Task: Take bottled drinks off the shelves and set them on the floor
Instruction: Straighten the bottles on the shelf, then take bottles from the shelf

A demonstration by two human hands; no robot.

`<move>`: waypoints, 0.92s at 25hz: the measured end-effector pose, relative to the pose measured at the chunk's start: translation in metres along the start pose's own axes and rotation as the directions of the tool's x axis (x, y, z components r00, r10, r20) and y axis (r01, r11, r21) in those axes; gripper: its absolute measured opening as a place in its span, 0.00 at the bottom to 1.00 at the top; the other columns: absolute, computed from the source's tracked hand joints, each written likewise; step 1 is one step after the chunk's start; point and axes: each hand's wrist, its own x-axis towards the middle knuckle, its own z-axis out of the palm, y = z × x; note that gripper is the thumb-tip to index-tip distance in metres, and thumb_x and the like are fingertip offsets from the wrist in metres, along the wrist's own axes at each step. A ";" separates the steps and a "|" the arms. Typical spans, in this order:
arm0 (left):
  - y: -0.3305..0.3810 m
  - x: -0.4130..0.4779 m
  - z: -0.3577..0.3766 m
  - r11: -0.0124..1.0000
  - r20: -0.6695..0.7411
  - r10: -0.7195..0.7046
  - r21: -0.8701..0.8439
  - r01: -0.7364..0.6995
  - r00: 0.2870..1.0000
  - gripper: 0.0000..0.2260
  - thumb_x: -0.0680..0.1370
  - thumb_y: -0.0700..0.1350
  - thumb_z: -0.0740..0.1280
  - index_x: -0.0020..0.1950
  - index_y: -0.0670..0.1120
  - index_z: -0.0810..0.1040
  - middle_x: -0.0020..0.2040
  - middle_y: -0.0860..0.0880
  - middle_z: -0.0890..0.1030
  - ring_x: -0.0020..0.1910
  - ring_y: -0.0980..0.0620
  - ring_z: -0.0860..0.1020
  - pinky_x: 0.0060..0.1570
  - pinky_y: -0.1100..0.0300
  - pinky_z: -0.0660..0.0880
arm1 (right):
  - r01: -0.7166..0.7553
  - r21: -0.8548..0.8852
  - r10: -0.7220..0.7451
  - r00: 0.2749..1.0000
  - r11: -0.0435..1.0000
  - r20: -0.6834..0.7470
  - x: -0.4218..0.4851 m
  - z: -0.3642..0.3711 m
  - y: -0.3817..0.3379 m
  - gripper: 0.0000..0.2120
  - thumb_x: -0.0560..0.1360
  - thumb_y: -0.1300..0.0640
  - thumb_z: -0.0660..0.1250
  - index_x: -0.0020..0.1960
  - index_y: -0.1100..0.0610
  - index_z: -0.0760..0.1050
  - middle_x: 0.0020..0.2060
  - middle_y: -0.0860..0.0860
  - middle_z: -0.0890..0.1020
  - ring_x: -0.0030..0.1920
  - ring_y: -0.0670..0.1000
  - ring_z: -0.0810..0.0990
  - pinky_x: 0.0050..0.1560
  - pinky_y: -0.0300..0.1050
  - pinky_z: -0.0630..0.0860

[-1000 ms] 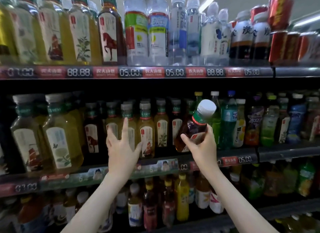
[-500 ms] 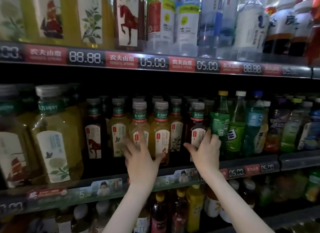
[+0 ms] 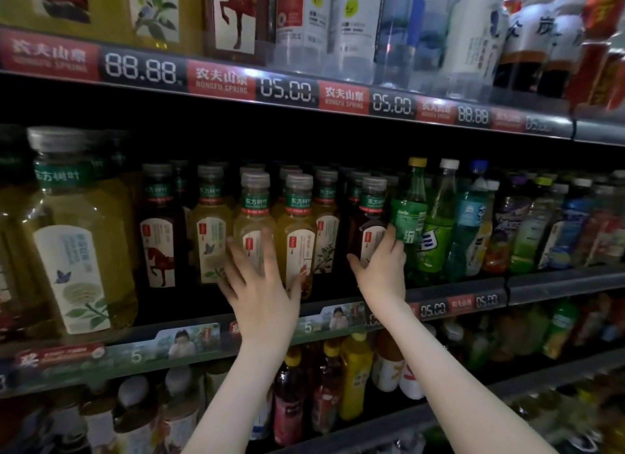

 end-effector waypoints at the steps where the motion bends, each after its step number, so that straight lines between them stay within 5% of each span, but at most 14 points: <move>1: 0.003 -0.005 0.001 0.999 -0.039 0.036 0.021 -0.036 0.999 0.43 0.72 0.58 0.69 0.78 0.49 0.47 0.73 0.31 0.54 0.69 0.28 0.59 0.63 0.32 0.62 | 0.013 0.017 -0.013 1.000 1.000 0.025 -0.002 -0.004 0.001 0.44 0.75 0.50 0.69 0.78 0.57 0.43 0.72 0.59 0.61 0.72 0.59 0.60 0.66 0.53 0.67; 6: 0.043 -0.046 0.010 0.971 -0.066 0.228 -0.059 -0.232 0.971 0.38 0.72 0.49 0.71 0.77 0.46 0.57 0.73 0.32 0.57 0.72 0.32 0.57 0.66 0.33 0.56 | 0.185 0.063 -0.191 0.976 0.981 0.103 -0.039 -0.038 0.039 0.41 0.77 0.50 0.66 0.78 0.51 0.42 0.72 0.56 0.60 0.72 0.55 0.59 0.66 0.47 0.65; 11: 0.142 -0.109 0.040 0.891 0.045 0.426 -0.196 -0.410 0.904 0.33 0.70 0.45 0.74 0.72 0.41 0.67 0.71 0.34 0.66 0.68 0.33 0.66 0.63 0.36 0.65 | 0.198 0.038 -0.202 0.970 0.979 0.138 -0.062 -0.123 0.137 0.35 0.79 0.53 0.64 0.78 0.46 0.46 0.74 0.50 0.58 0.73 0.48 0.57 0.66 0.36 0.59; 14: 0.223 -0.156 0.056 0.846 0.138 0.486 -0.323 -0.425 0.863 0.31 0.70 0.44 0.74 0.71 0.40 0.68 0.67 0.35 0.71 0.63 0.36 0.73 0.58 0.42 0.73 | 0.123 -0.010 -0.121 0.989 0.992 0.085 -0.064 -0.198 0.215 0.29 0.80 0.51 0.63 0.77 0.49 0.54 0.73 0.48 0.61 0.73 0.45 0.56 0.70 0.37 0.59; 19: 0.381 -0.226 0.071 0.821 0.181 0.502 -0.408 -0.400 0.846 0.31 0.72 0.44 0.72 0.73 0.41 0.66 0.66 0.38 0.73 0.58 0.41 0.77 0.48 0.51 0.78 | -0.014 -0.029 0.015 0.999 0.999 0.048 -0.061 -0.338 0.345 0.25 0.80 0.50 0.61 0.75 0.47 0.58 0.70 0.45 0.66 0.66 0.44 0.68 0.57 0.36 0.69; 23: 0.487 -0.271 0.086 0.815 0.188 0.492 -0.443 -0.374 0.850 0.28 0.75 0.46 0.68 0.74 0.43 0.64 0.69 0.40 0.70 0.61 0.42 0.75 0.52 0.52 0.77 | -0.002 -0.039 0.002 1.000 0.999 0.008 -0.051 -0.438 0.428 0.25 0.80 0.51 0.62 0.75 0.48 0.60 0.67 0.44 0.66 0.61 0.41 0.68 0.57 0.38 0.72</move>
